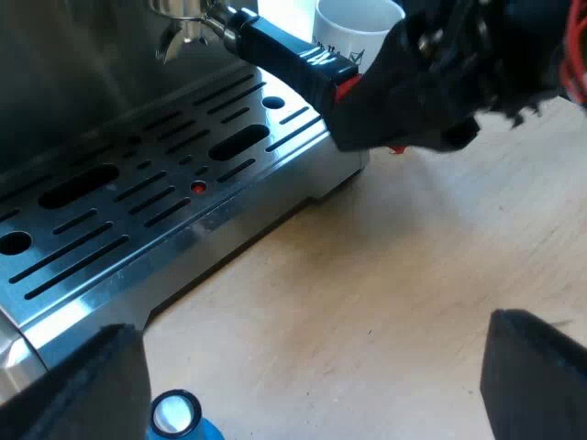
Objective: Grind coffee beans and then tamp
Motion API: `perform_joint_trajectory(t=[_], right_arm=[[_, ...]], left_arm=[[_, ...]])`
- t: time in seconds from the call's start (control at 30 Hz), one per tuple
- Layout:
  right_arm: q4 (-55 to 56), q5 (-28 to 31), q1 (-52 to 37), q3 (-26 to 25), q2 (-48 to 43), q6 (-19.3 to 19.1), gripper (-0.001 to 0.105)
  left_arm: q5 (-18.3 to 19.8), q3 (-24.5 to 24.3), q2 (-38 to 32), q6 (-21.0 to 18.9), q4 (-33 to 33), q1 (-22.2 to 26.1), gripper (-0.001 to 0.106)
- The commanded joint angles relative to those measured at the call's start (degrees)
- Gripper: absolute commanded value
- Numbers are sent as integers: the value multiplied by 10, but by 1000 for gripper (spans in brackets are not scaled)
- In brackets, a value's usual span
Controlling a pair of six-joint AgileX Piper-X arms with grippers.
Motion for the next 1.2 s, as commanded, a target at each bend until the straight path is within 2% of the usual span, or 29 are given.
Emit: perform_joint_trajectory(t=[0.03,0.5,0.73,0.9,1.03,1.07,1.2], right_arm=[[-2,-2,-7,-4,3,-4,60],[-17,-12,-24,6,25,-4,60],[-19,-12,-24,6,28,-4,60],[-19,-14,-24,6,28,-4,60],[-19,-15,-24,6,28,-4,60],[-19,-15,-24,6,28,-4,60],[-19,-15,-24,6,28,-4,60]], left_arm=[[4,0,-1,-5,-2,-1,86],[4,0,-1,-5,-2,-1,86],[4,0,-1,15,-7,-1,86],[4,2,13,15,-63,-1,86],[4,3,23,15,-82,-1,86],[28,5,80,24,-121,-1,86],[31,5,121,26,-147,-1,86]])
